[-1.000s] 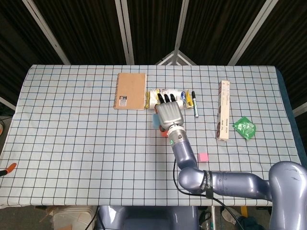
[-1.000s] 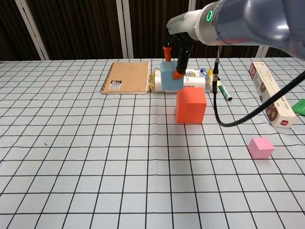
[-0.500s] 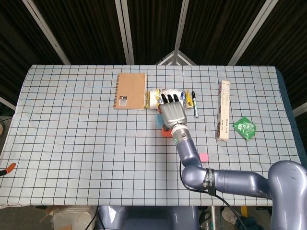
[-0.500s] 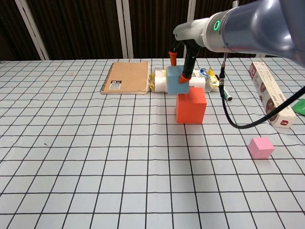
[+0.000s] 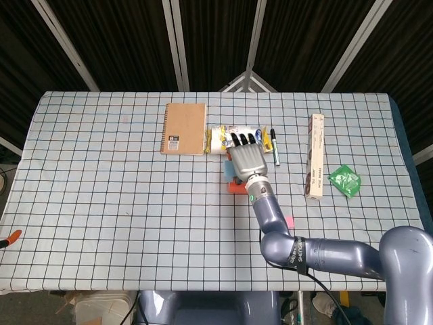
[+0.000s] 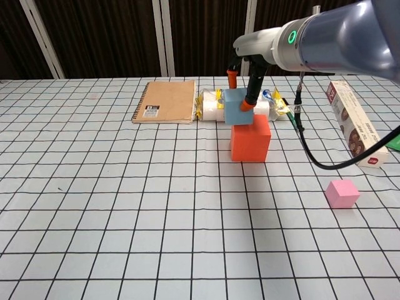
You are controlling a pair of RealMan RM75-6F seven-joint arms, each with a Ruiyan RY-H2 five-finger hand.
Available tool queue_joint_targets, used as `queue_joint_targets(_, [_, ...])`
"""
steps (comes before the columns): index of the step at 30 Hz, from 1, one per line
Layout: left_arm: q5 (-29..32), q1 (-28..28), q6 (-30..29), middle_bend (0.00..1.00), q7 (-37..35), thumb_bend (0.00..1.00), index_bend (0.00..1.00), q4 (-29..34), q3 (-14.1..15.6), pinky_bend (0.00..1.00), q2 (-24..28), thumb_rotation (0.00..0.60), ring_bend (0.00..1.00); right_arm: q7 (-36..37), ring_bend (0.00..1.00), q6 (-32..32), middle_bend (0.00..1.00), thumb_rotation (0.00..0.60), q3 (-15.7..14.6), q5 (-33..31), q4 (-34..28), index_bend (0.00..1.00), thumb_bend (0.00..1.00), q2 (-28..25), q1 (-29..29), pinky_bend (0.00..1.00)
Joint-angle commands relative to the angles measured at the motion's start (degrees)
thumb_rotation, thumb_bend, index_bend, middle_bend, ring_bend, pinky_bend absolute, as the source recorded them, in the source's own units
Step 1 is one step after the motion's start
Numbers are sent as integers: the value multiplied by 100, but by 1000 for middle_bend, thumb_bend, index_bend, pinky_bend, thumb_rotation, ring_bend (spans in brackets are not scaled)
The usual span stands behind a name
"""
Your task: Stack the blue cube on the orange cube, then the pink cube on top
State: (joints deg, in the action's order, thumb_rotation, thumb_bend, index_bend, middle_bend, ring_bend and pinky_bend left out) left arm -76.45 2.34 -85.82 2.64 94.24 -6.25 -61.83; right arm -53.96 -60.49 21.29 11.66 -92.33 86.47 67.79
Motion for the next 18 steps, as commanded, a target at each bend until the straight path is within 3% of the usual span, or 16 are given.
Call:
queue_joint_targets(1, [8,-1,-2,0,15,125,70,3,-1,0,-3,600,0,59,0,21,0,600,-44,15,-10,437,280,-36,-6,0])
queue_joint_targets(18, [37,16,8,0,154,125,71,42,-2,0,-39,600,0,437,0,63,0,600,-306,189,-178,437,280,-230,-89,0])
